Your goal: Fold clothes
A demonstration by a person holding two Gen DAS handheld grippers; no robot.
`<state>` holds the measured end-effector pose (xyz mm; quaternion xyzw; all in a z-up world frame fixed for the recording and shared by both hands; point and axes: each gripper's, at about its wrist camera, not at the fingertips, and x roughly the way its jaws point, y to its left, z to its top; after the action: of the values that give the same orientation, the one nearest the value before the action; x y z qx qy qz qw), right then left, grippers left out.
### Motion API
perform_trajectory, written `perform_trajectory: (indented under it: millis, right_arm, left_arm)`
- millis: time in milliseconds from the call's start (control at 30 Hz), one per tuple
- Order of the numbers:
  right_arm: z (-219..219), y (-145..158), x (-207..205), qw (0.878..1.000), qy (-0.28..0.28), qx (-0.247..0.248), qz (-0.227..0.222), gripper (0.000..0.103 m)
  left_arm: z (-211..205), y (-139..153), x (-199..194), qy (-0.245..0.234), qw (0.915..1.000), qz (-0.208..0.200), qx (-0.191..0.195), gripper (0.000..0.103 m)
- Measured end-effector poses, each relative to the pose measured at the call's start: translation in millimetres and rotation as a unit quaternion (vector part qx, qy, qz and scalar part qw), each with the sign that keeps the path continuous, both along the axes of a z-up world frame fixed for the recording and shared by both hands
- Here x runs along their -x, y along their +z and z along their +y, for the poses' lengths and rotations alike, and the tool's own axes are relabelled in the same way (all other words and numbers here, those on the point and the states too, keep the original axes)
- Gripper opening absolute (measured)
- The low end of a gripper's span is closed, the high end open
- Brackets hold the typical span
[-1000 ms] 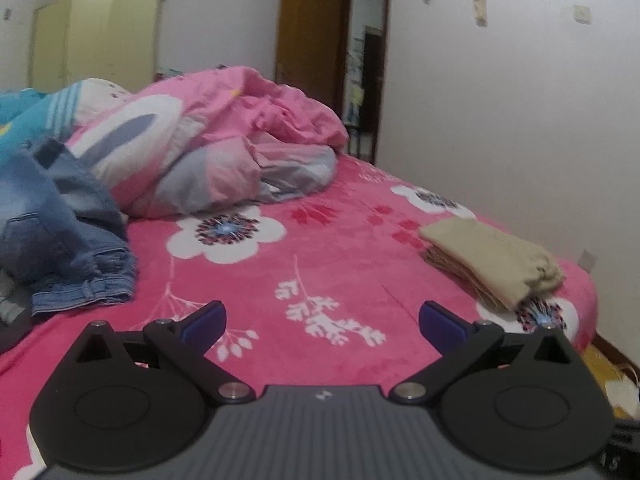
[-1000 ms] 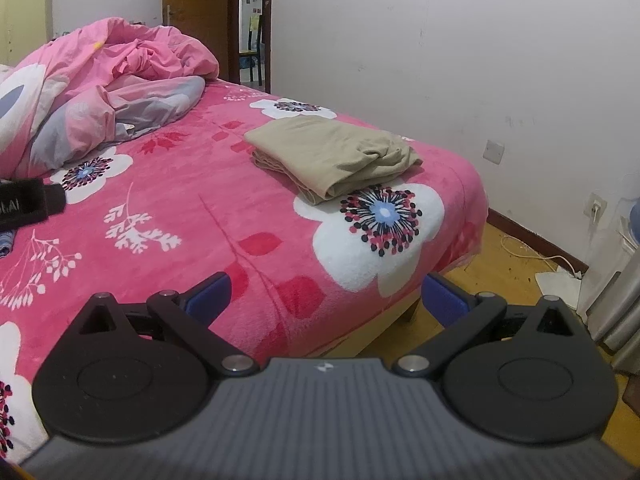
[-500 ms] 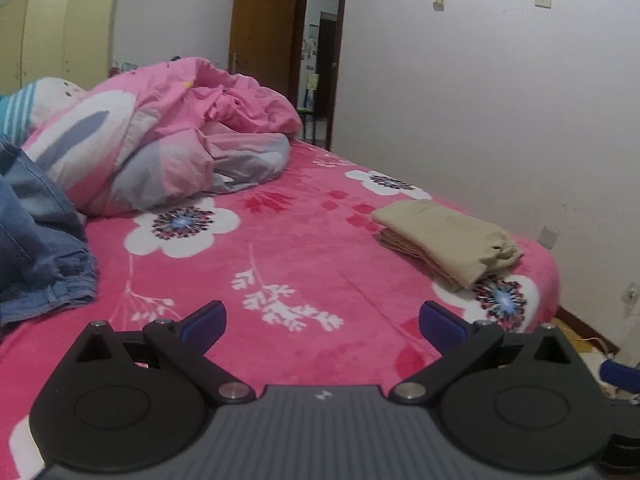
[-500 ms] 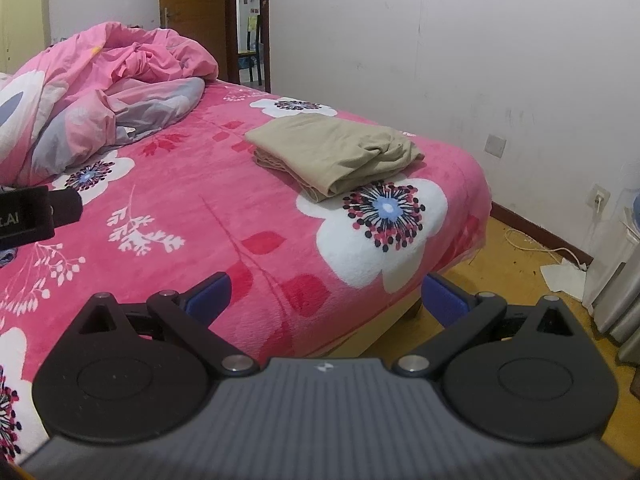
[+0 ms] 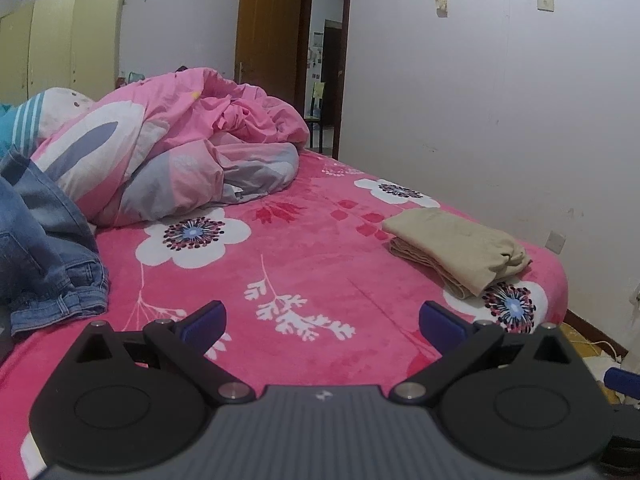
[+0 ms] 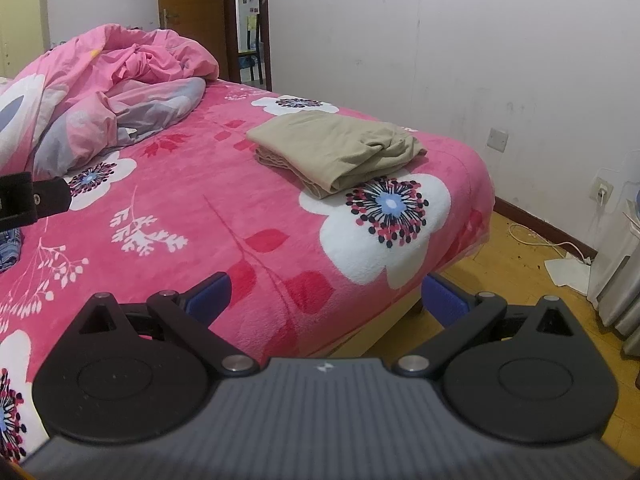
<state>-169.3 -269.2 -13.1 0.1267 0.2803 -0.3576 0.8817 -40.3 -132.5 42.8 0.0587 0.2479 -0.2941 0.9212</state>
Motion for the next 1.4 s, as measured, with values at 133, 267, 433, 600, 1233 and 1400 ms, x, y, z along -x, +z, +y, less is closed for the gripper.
perform_trajectory:
  millis: [133, 267, 433, 600, 1233, 1400]
  right_arm:
    - [0.5, -0.3, -0.2, 1.0, 0.0, -0.001, 0.0, 0.102]
    - [1.1, -0.4, -1.2, 1.0, 0.0, -0.001, 0.001, 0.102]
    - [3.0, -1.2, -1.9, 1.0, 0.001, 0.0, 0.004, 0.102]
    - [3.5, -2.4, -2.8, 1.0, 0.001, -0.003, 0.004, 0.102]
    - [2.1, -4.0, -5.4, 1.0, -0.003, -0.006, 0.009, 0.102]
    - [2.2, -4.1, -6.8, 1.0, -0.004, -0.007, 0.01, 0.102]
  left_arm:
    - [-0.1, 1.0, 1.7, -0.004, 1.0, -0.007, -0.002, 0.103]
    - [-1.9, -0.5, 3.2, -0.005, 1.0, -0.008, -0.002, 0.103]
    - [0.1, -1.5, 0.5, -0.002, 1.0, 0.001, 0.0, 0.103]
    - [3.2, -2.3, -3.5, -0.002, 0.9999, 0.012, 0.003, 0.103]
    - [3.5, -8.3, -8.1, -0.001, 0.9997, 0.022, -0.005, 0.103]
    - [4.0, -9.3, -8.6, 0.0, 0.9997, 0.022, -0.006, 0.103]
